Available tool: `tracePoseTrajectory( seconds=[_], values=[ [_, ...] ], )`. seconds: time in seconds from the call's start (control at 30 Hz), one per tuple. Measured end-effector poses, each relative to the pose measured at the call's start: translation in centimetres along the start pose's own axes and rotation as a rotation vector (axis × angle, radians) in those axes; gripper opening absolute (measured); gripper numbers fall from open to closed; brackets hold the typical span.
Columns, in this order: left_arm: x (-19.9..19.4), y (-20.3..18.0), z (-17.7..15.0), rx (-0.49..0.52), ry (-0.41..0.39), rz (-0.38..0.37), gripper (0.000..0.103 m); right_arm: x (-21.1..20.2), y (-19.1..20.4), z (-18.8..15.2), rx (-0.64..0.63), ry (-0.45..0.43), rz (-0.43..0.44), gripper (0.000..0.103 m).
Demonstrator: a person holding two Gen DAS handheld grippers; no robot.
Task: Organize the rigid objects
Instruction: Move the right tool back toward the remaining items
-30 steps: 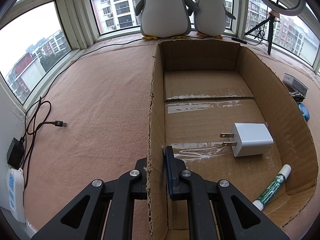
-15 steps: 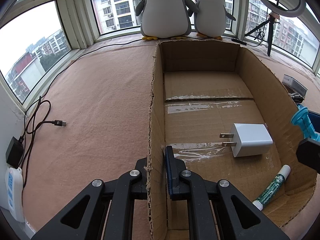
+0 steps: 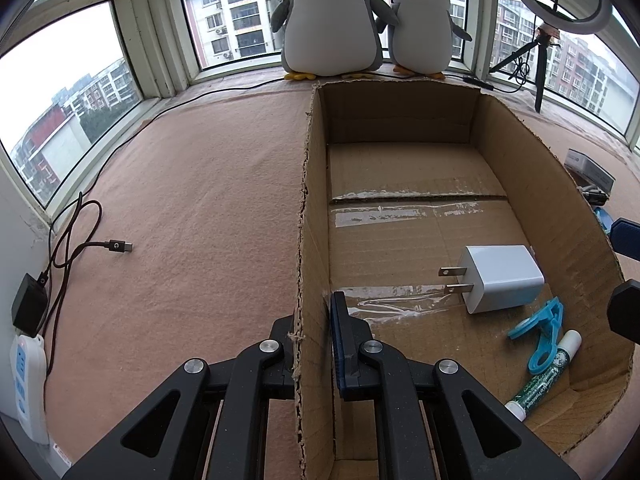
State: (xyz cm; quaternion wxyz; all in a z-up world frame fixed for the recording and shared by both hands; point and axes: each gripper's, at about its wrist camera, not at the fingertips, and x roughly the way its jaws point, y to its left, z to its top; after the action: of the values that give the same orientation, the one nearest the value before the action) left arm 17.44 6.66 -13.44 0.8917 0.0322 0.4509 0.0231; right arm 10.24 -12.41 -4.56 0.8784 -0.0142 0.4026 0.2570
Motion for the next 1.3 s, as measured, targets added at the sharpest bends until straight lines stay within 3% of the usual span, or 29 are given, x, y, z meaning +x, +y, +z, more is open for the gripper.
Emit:
tracePoseTrajectory(
  seconds=[0.3,0.57,0.8,1.3],
  values=[
    [0.0,0.0,0.0,0.0,0.0,0.0,0.01,-4.0,-4.7,-1.3,0.088,-0.042,-0.029,0.06],
    [0.0,0.0,0.0,0.0,0.0,0.0,0.01,-6.3,-12.2,-3.9,0.161,-0.024,-0.187,0.06],
    [0.1,0.0,0.0,0.0,0.001,0.002,0.01,-4.7,-17.0,-5.1,0.183,0.052,-0.286,0.06],
    [0.1,0.3,-0.2,-0.002,0.0,-0.004,0.01,-0.7,-18.1,-5.0,0.106,0.133,-0.332,0.059]
  ],
)
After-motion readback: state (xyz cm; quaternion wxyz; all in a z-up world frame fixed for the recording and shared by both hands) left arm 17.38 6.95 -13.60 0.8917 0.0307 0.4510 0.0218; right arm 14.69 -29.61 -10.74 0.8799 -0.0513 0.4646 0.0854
